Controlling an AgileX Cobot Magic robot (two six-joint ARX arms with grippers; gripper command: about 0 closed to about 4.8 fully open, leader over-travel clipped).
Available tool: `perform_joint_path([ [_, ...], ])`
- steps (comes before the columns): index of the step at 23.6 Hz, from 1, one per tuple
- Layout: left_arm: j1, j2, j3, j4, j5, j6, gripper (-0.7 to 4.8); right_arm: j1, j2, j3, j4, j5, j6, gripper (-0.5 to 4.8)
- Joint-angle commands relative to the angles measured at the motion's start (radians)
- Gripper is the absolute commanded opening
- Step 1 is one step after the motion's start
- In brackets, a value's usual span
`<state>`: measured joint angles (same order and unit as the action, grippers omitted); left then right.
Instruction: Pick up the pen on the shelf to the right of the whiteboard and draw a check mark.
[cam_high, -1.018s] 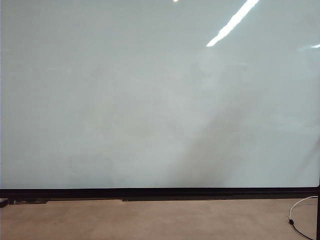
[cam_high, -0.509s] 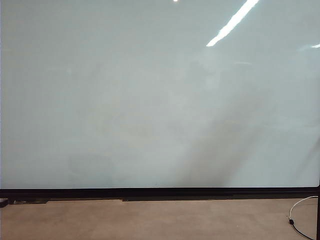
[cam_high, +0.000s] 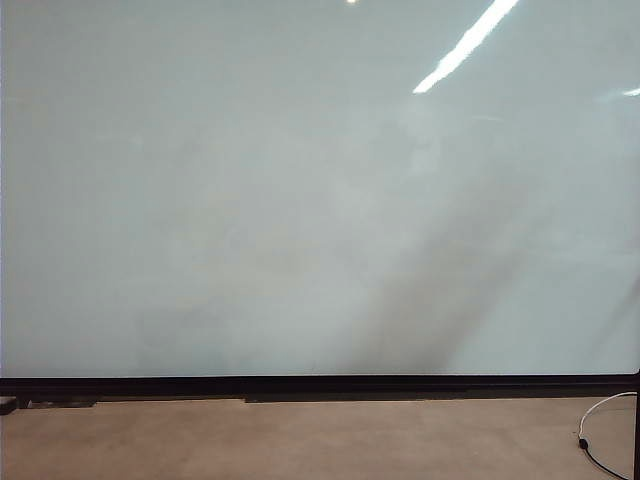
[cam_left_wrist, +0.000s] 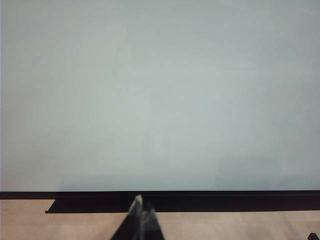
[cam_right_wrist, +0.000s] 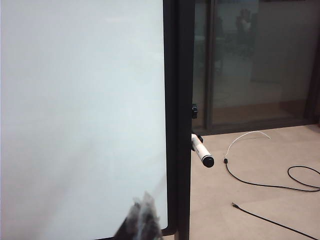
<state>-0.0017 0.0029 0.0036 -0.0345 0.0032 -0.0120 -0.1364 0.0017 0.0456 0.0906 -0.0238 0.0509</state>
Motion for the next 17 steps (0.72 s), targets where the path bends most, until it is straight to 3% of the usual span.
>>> perform_joint_path([
  [1,0.0,0.0,0.003,0.01,0.0,0.004,-0.04,0.0,0.0,0.008,0.002,0.027,-0.003,-0.09],
  [11,0.0,0.0,0.003,0.01,0.0,0.004,-0.05,0.0,0.038,0.032,-0.071,0.128,-0.029,-0.09],
  [17,0.0,0.0,0.003,0.01,0.0,0.004,-0.04,-0.002,0.168,0.034,0.129,0.139,-0.06,-0.09],
])
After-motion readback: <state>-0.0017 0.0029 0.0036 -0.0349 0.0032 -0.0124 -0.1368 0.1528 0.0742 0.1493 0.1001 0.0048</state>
